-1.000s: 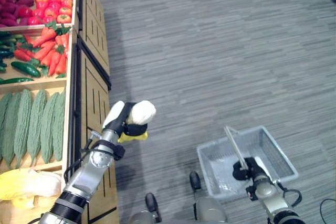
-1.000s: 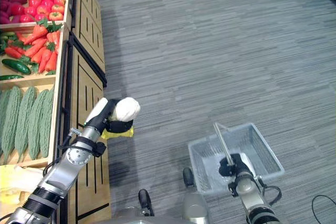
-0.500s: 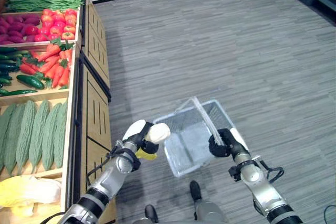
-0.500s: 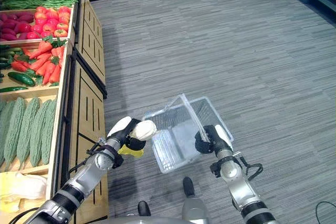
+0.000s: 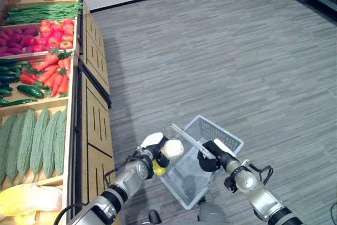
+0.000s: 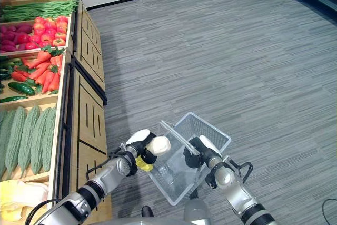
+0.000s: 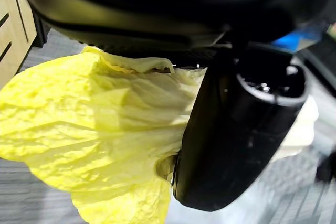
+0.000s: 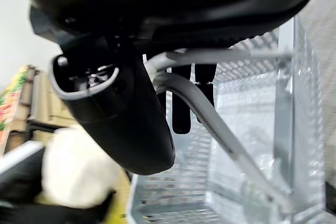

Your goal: Get the vegetables into the basket

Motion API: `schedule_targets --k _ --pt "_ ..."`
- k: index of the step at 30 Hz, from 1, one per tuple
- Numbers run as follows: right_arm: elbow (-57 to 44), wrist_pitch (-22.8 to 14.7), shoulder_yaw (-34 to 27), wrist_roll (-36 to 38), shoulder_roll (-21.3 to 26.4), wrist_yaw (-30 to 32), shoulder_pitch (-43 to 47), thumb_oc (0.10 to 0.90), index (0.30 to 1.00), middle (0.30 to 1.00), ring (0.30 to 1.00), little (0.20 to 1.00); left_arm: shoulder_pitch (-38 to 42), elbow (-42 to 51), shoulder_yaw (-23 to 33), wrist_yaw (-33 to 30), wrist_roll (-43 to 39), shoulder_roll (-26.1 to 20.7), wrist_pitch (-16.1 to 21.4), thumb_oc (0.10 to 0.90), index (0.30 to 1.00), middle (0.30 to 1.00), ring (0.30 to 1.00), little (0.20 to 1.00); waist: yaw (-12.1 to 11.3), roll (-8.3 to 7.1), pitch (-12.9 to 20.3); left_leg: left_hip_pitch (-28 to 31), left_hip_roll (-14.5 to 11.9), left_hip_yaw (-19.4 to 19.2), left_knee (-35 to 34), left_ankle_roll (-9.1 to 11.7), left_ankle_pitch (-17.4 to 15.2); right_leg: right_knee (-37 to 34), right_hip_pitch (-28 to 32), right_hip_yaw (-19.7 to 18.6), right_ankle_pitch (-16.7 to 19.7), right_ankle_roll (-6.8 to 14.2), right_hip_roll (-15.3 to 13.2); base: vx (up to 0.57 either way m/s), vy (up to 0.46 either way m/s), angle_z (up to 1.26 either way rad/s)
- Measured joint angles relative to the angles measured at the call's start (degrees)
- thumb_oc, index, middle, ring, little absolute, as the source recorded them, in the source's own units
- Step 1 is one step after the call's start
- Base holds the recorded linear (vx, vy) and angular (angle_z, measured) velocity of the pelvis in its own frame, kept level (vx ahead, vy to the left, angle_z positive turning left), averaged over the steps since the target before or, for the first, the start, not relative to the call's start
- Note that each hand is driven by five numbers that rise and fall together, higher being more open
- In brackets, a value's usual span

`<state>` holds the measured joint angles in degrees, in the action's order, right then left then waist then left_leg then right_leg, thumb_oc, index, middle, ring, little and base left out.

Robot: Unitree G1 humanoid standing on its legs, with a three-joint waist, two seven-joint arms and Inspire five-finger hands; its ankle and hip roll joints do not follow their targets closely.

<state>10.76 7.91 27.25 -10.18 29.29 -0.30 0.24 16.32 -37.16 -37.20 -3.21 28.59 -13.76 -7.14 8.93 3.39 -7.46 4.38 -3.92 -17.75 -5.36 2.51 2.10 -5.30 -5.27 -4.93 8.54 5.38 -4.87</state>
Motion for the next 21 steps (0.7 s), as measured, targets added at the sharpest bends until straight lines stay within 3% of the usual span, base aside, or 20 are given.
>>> schedule_targets --k 13,14,15,21 --pt "-3.1 0.0 8.3 2.3 1.0 -0.6 9.4 0.4 0.3 0.3 0.3 0.3 5.8 -12.9 -5.0 0.3 5.3 4.7 0.1 0.4 0.3 0.3 0.3 0.3 0.5 1.36 -0.1 -0.3 0.0 -1.2 0.3 0.0 0.0 0.0 -0.9 -0.9 0.0 0.0 0.2 -0.01 0.002 -0.03" --pt "-3.1 0.1 8.8 3.9 1.0 -0.5 9.8 0.4 0.3 0.3 0.3 0.3 6.5 -13.0 -5.8 0.3 5.6 5.5 0.0 0.625 0.616 0.616 0.616 0.616 0.6 1.58 -0.1 -0.2 -0.1 -1.5 0.3 0.0 0.0 0.0 -1.0 -1.0 0.2 0.3 0.2 -0.05 0.013 -0.17" --pt "-3.1 0.1 10.2 4.4 0.9 -0.5 11.2 0.4 0.3 0.3 0.3 0.3 7.0 -13.6 -6.7 0.3 6.5 5.8 -0.1 0.9 1.0 1.0 1.0 1.0 1.0 1.74 -0.2 -0.3 0.0 -2.1 0.3 0.0 0.0 0.0 -1.6 -1.5 0.1 0.2 0.3 -0.06 0.01 -0.28" --pt "-5.0 0.1 12.2 6.6 0.5 -0.4 13.9 0.4 0.3 0.3 0.3 0.3 8.2 -16.0 -8.1 -0.1 8.8 7.1 0.4 0.9 1.0 1.0 1.0 1.0 1.5 2.73 -0.7 -0.6 -0.3 -4.2 0.3 0.0 -0.2 0.0 -3.0 -1.2 0.9 0.4 0.4 -0.01 -0.013 -0.19"
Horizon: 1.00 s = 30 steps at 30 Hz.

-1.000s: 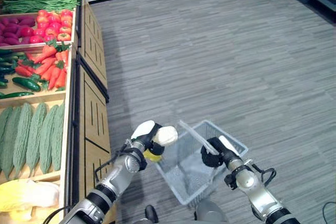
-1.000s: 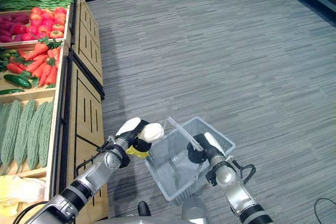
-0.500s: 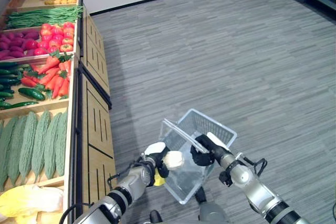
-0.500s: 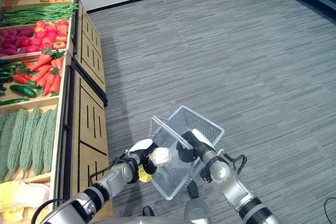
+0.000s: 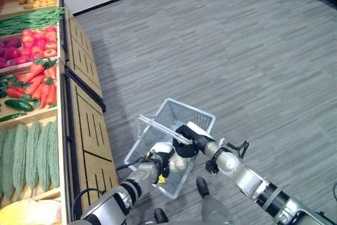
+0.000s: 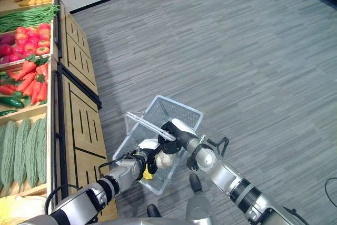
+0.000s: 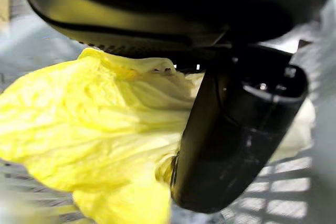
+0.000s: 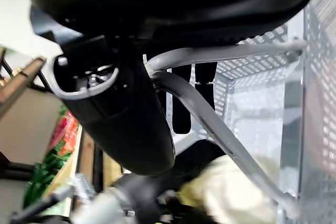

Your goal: Get the vegetables into the basket

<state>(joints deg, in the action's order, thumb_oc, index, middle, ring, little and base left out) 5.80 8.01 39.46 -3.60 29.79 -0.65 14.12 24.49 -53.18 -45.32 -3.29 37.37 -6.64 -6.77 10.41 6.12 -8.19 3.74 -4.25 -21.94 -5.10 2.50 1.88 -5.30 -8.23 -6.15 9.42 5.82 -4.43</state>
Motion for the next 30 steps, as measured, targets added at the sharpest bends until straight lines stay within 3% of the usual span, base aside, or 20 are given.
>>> schedule_targets --k 30 --pt "0.1 0.0 0.9 0.6 1.5 -0.9 0.0 0.4 0.3 0.3 0.3 0.3 -0.6 -0.4 0.0 0.8 0.0 0.0 0.4 0.9 1.0 1.0 1.0 1.0 -1.3 -0.05 -0.1 0.4 -0.7 1.0 0.0 0.3 0.0 0.0 1.0 1.4 -0.1 -0.5 0.5 0.01 -0.001 0.02"
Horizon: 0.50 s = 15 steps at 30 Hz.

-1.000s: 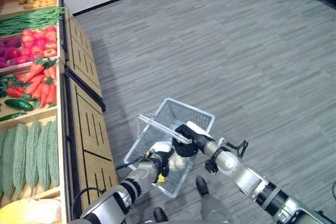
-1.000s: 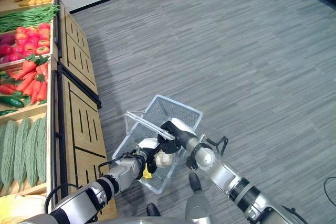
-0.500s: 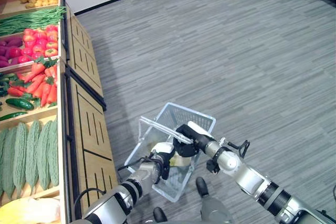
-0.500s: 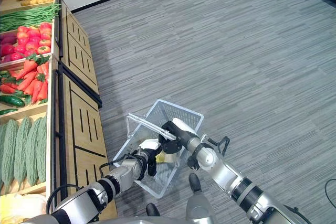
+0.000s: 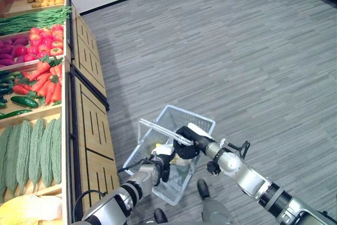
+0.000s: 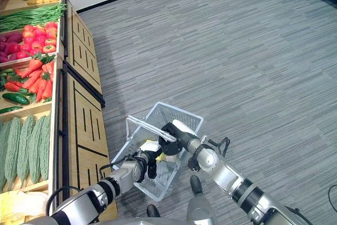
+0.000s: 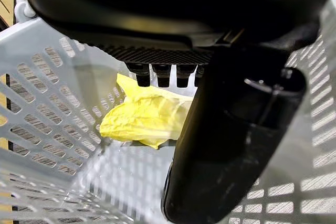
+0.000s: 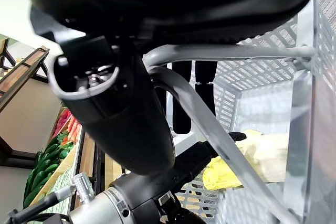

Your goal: Get the vegetables into the basket

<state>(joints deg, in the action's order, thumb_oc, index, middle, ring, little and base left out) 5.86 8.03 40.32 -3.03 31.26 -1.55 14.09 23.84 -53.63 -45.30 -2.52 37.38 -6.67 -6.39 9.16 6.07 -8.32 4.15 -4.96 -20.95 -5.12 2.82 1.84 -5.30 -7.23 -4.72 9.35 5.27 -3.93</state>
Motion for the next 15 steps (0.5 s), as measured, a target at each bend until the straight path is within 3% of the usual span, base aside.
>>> schedule_targets --k 15 --pt "0.4 -0.1 -0.2 1.9 0.0 -0.3 -1.2 0.4 0.3 0.3 0.3 0.3 -0.8 -1.4 0.5 0.0 -0.2 0.1 0.2 0.9 1.0 1.0 1.0 1.0 -0.3 -0.06 0.0 0.1 0.0 0.2 0.0 0.0 0.0 0.0 0.3 0.3 0.0 0.0 0.0 0.0 0.0 0.0"
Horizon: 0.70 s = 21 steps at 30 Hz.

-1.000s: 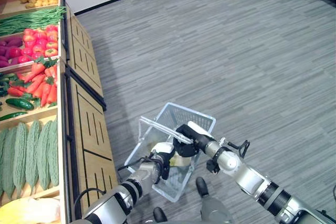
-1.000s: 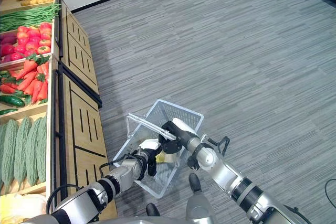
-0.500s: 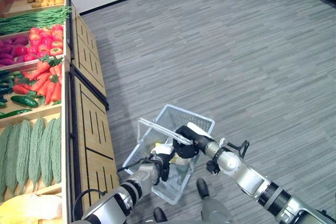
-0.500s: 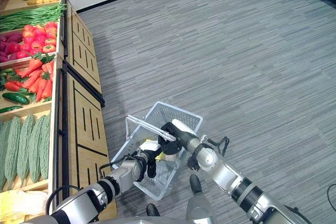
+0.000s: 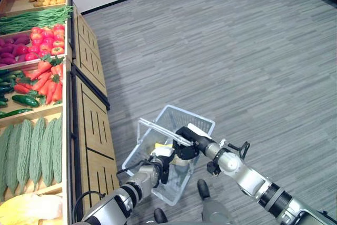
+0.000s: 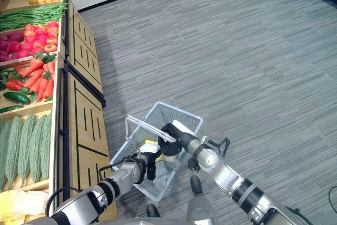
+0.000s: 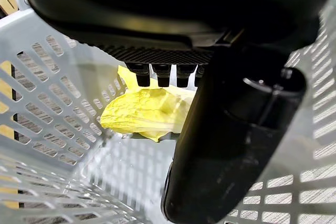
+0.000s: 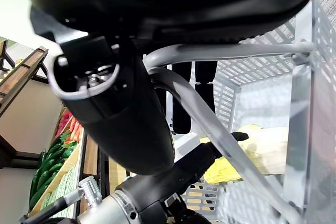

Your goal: Get the vegetables into the basket

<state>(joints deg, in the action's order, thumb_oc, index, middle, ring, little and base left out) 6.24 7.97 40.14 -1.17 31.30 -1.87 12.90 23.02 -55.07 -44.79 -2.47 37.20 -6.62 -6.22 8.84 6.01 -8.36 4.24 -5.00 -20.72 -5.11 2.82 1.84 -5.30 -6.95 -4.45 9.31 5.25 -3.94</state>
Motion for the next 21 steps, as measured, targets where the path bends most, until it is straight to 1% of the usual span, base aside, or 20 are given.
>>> schedule_targets --k 2,3,5,6,8,10,12,13,15,16,17,18,19,20,21 --pt "0.9 -0.1 -1.2 -0.2 0.1 0.0 -1.7 0.4 0.3 0.3 0.3 0.3 -0.4 -0.4 1.1 0.0 -0.2 0.0 0.0 0.9 1.0 1.0 1.0 1.0 -0.1 -0.05 0.0 0.1 0.0 0.1 0.0 0.0 0.0 0.0 0.1 0.1 0.0 0.0 0.0 0.01 0.0 0.03" --pt "1.8 -0.2 -3.0 -0.3 -0.1 0.5 -3.7 0.4 0.3 0.3 0.3 0.3 -1.0 -0.5 2.3 -0.1 -0.2 -0.1 0.0 0.9 1.0 1.0 1.0 1.0 -0.1 -0.07 0.0 0.1 0.0 0.3 0.0 0.0 0.0 0.0 0.3 0.2 -0.1 0.0 0.0 0.02 0.002 0.07" --pt "4.2 -0.3 -5.7 -0.6 0.0 0.9 -6.4 0.4 0.3 0.3 0.3 0.3 -1.4 -1.5 2.7 -0.1 -0.4 -0.6 -0.2 0.9 1.0 1.0 1.0 1.0 0.0 -0.16 -0.1 0.3 0.0 0.3 0.0 0.0 0.0 0.0 0.6 0.3 -0.2 0.0 0.0 0.02 0.0 0.05" --pt "7.0 -1.0 -8.8 -1.1 -0.4 1.4 -8.8 0.4 0.3 0.3 0.3 0.3 -2.4 -1.7 5.1 -0.1 -1.3 -0.7 -0.1 0.9 1.0 1.0 1.0 1.0 -0.1 -0.2 -0.1 0.6 -0.1 0.5 0.0 0.2 -0.2 0.0 0.9 0.4 -0.4 0.0 0.0 0.02 -0.003 0.04" --pt "10.9 -0.7 -11.0 -2.7 0.3 2.0 -10.6 0.4 0.3 0.3 0.3 0.3 -3.3 -1.7 6.9 -0.1 -2.8 -0.9 -0.1 0.9 1.0 1.0 1.0 1.0 -0.1 -0.34 -0.2 0.6 -0.1 0.5 -0.3 0.2 -0.2 0.0 1.0 0.5 -0.5 0.1 -0.1 0.01 -0.003 0.02" --pt "15.9 -0.7 -13.4 -4.1 0.2 2.2 -13.1 0.4 0.3 0.3 0.3 0.3 -3.8 -1.0 7.3 -0.2 -3.5 -1.2 1.5 0.9 1.0 1.0 1.0 1.0 -0.1 -0.5 -0.3 0.7 -0.1 0.6 -0.2 0.3 -0.2 0.0 1.1 0.6 -0.6 0.0 0.0 0.0 0.0 0.0" --pt "18.2 -0.2 -14.3 -5.1 0.1 2.4 -14.5 0.4 0.3 0.3 0.3 0.3 -4.0 -1.0 7.3 0.0 -3.6 -1.1 1.7 0.9 1.0 1.0 1.0 1.0 0.1 -0.51 -0.3 0.8 -0.2 0.7 -0.2 0.3 -0.2 0.0 1.1 0.7 -0.6 0.0 0.0 0.0 0.0 0.0" --pt "19.4 -1.0 -17.0 -5.1 -0.8 2.5 -16.1 0.4 0.3 0.3 0.3 0.3 -5.0 -0.8 8.8 0.0 -4.5 -1.1 2.7 0.9 1.0 1.0 1.0 1.0 0.1 -0.48 -0.4 0.9 -0.2 0.7 -0.2 0.3 -0.2 0.0 1.2 0.7 -0.7 0.0 0.1 0.01 0.003 -0.04" --pt "19.7 -1.7 -17.9 -5.1 -1.5 2.9 -16.5 0.4 0.3 0.3 0.3 0.3 -5.6 -0.1 9.4 -0.3 -4.6 -1.1 3.6 0.9 1.0 1.0 1.0 1.0 0.2 -0.49 -0.4 1.0 -0.2 0.6 -0.2 0.3 -0.2 0.0 1.3 0.6 -0.7 0.0 0.1 0.0 0.0 0.04" --pt "22.5 -3.4 -19.6 -5.1 -3.5 3.4 -16.2 0.4 0.3 0.3 0.3 0.3 -6.8 0.0 11.2 -0.2 -6.2 -1.0 4.1 0.9 1.0 1.0 1.0 1.0 0.1 -0.53 -0.4 1.7 -0.4 1.1 -0.2 0.3 -0.3 0.0 2.4 1.2 -0.8 0.0 0.1 -0.01 -0.01 0.15" --pt "23.9 -3.8 -20.1 -5.1 -4.0 3.9 -16.2 0.4 0.3 0.3 0.3 0.3 -7.3 -0.2 11.3 -0.2 -7.2 -1.1 4.2 0.9 1.0 1.0 1.0 1.0 0.0 -0.5 -0.4 2.0 -0.4 1.3 -0.3 0.5 -0.4 0.0 2.8 1.3 -1.1 -0.2 0.1 -0.01 -0.01 0.15" --pt "26.9 -5.3 -20.1 -5.1 -4.9 4.0 -15.3 0.4 0.3 0.3 0.3 0.3 -8.4 -0.2 12.4 -0.3 -8.3 -1.1 4.6 0.9 1.0 1.0 1.0 1.0 -0.4 -0.48 -0.4 2.2 -0.5 1.4 -0.3 0.7 -0.6 0.0 3.0 1.4 -1.5 -0.7 0.1 -0.01 -0.01 0.06" --pt "28.6 -5.7 -20.1 -5.2 -5.8 4.1 -14.5 0.4 0.3 0.3 0.3 0.3 -8.8 -0.2 13.2 -0.4 -9.2 -1.1 4.7 0.9 1.0 1.0 1.0 1.0 -0.4 -0.49 -0.4 2.2 -0.5 1.4 -0.3 0.8 -0.8 0.0 3.0 1.4 -1.5 -0.7 0.1 0.0 0.0 0.0" --pt "29.9 -5.9 -20.1 -5.1 -6.6 4.2 -14.4 0.4 0.3 0.3 0.3 0.3 -9.6 -0.5 13.5 -0.6 -9.8 -1.1 4.8 0.9 1.0 1.0 1.0 1.0 -0.8 -0.44 -0.4 2.2 -0.5 1.5 -0.3 0.6 -1.0 0.0 3.0 1.5 -1.5 -0.7 0.1 -0.01 -0.006 0.04" --pt "33.4 -6.5 -20.1 -5.1 -8.2 4.4 -13.7 0.4 0.3 0.3 0.3 0.3 -10.7 -1.5 14.5 -1.1 -11.4 -1.0 5.0 0.9 1.0 1.0 1.0 1.0 -1.5 -0.41 -0.3 2.2 -0.6 1.7 -0.3 0.6 -1.0 0.0 3.1 1.6 -1.5 -0.7 0.1 -0.01 -0.01 0.05"
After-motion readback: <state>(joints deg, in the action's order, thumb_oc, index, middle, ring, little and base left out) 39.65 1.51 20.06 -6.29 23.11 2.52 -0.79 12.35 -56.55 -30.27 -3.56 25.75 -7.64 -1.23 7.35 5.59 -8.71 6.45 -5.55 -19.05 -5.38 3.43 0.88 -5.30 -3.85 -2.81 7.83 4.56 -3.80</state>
